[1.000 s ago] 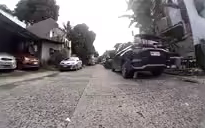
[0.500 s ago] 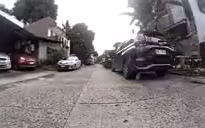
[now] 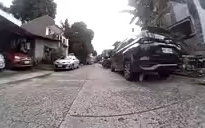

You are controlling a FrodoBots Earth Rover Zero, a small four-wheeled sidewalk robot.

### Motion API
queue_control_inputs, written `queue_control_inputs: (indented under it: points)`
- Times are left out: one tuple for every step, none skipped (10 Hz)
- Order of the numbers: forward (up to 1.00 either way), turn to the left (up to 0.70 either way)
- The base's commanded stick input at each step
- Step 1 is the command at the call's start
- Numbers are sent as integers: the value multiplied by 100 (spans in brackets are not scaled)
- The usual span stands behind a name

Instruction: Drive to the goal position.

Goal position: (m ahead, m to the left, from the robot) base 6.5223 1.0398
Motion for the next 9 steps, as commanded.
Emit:
queue_control_inputs:
  points:
    - [70, 0]
    - [70, 0]
    - [70, 0]
    - [70, 0]
    - [70, 0]
    - [70, 0]
    - [70, 11]
    - [70, 17]
    - [70, 0]
